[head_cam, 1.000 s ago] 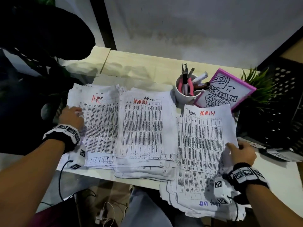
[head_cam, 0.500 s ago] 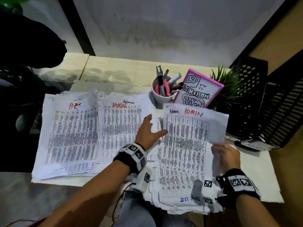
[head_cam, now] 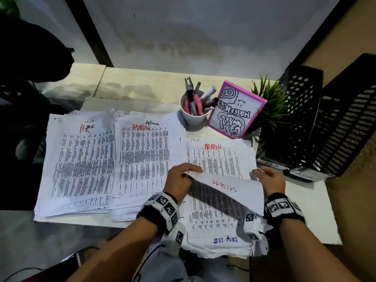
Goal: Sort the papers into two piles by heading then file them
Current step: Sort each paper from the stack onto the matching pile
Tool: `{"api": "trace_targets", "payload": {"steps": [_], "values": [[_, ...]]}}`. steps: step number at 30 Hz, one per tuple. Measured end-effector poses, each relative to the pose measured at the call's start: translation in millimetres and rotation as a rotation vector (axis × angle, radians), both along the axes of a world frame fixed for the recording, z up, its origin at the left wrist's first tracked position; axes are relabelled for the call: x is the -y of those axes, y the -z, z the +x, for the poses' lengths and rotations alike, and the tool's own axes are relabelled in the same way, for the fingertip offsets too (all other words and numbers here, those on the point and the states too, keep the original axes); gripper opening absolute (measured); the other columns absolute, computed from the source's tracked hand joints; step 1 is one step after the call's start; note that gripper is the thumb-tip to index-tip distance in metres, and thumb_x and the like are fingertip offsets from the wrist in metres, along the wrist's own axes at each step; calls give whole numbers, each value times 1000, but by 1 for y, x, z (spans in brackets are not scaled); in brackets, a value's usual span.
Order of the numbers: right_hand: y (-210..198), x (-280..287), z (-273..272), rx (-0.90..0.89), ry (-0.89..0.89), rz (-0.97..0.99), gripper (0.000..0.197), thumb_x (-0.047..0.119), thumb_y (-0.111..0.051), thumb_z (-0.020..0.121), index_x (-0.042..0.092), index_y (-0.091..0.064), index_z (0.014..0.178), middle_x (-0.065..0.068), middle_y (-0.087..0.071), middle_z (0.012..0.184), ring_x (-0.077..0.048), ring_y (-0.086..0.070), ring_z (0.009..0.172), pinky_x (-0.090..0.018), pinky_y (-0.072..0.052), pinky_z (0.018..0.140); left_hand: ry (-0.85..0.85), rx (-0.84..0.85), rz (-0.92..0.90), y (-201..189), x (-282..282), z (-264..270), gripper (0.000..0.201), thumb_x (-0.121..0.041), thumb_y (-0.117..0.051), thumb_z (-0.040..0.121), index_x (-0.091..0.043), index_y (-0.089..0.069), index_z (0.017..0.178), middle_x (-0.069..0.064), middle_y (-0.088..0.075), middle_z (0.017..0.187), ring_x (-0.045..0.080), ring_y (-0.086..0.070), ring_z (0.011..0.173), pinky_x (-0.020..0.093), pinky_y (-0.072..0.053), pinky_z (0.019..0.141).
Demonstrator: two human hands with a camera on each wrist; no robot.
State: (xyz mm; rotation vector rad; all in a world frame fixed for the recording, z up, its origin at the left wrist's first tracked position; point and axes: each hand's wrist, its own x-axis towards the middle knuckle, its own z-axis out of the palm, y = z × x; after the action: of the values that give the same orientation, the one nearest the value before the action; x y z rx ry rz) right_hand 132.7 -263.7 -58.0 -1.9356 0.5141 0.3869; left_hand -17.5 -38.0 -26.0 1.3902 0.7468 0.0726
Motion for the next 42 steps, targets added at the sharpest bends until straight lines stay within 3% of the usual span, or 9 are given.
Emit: {"api": "trace_targets", "payload": {"steps": [7, 13, 17, 21, 25, 32, 36, 38, 42], "values": [[-3, -12, 6, 109, -222, -372, 20, 7, -78, 72, 6, -58, 70, -11, -57, 71, -23, -51, 68, -26, -36, 65, -59, 3, -8, -5, 8, -2, 37, -28, -66, 84, -21, -57, 120, 6, -67, 114, 23, -62, 109, 47, -47, 99], [-6, -6, 10, 256, -403, -467, 16, -12, -50, 77, -10, -58, 63, -17, -44, 60, -24, -40, 61, -28, -28, 58, -5, 27, 116, -13, 11, 4, 27, -4, -55, 92, -16, -58, 117, 0, -67, 103, 11, -62, 93, 16, -49, 80], [-8, -2, 7, 306, -457, -432, 15, -8, -55, 78, -11, -63, 65, -25, -57, 61, -23, -45, 58, -25, -30, 52, -34, 15, 112, -11, 11, 4, 26, -3, -56, 92, -13, -63, 114, 1, -68, 101, 11, -62, 93, 15, -46, 78], [-21, -3, -2, 414, -438, -239, 20, -11, -58, 80, -4, -75, 87, -9, -71, 78, -15, -59, 71, -2, -38, 57, -67, -22, 52, -12, 13, 2, 18, -3, -57, 91, -15, -68, 99, 2, -68, 95, 11, -61, 84, 21, -46, 73], [-25, 6, -11, 420, -287, 24, 30, -11, -59, 83, -1, -68, 109, -1, -71, 99, -1, -63, 92, -16, -47, 92, -84, -11, 35, -10, 15, 1, 19, -4, -63, 87, -6, -68, 105, 8, -68, 100, 18, -61, 86, 11, -46, 64], [-18, 19, -21, 342, -50, 232, 36, -8, -63, 81, 23, -77, 91, 12, -74, 86, -9, -68, 87, -25, -52, 85, -37, 2, 98, -14, 14, 0, 30, -2, -63, 86, -1, -63, 116, 4, -55, 133, 7, -58, 96, 1, -45, 63], [-24, 21, -17, 177, 57, 478, 25, -13, -56, 83, 8, -69, 87, 3, -72, 68, -11, -66, 64, -20, -55, 68, 18, -13, 44, -17, 13, 1, 26, 1, -69, 80, 4, -65, 106, -5, -35, 148, 12, -45, 119, -2, -41, 55], [-24, 18, -14, 144, 64, 501, 22, -14, -53, 83, 4, -64, 89, 0, -70, 68, -15, -64, 65, -21, -55, 66, 21, -20, 46, -19, 11, 4, 19, 1, -72, 78, -3, -68, 96, -8, -26, 153, 15, -34, 133, -1, -43, 67], [-26, 15, -4, 280, 17, 320, 29, -13, -56, 82, 7, -60, 103, -9, -64, 90, -11, -60, 76, -11, -50, 66, 115, -57, 79, -20, 5, 10, 25, -8, -78, 73, -30, -67, 81, -8, -23, 156, 18, -29, 140, 44, -31, 112]]}}
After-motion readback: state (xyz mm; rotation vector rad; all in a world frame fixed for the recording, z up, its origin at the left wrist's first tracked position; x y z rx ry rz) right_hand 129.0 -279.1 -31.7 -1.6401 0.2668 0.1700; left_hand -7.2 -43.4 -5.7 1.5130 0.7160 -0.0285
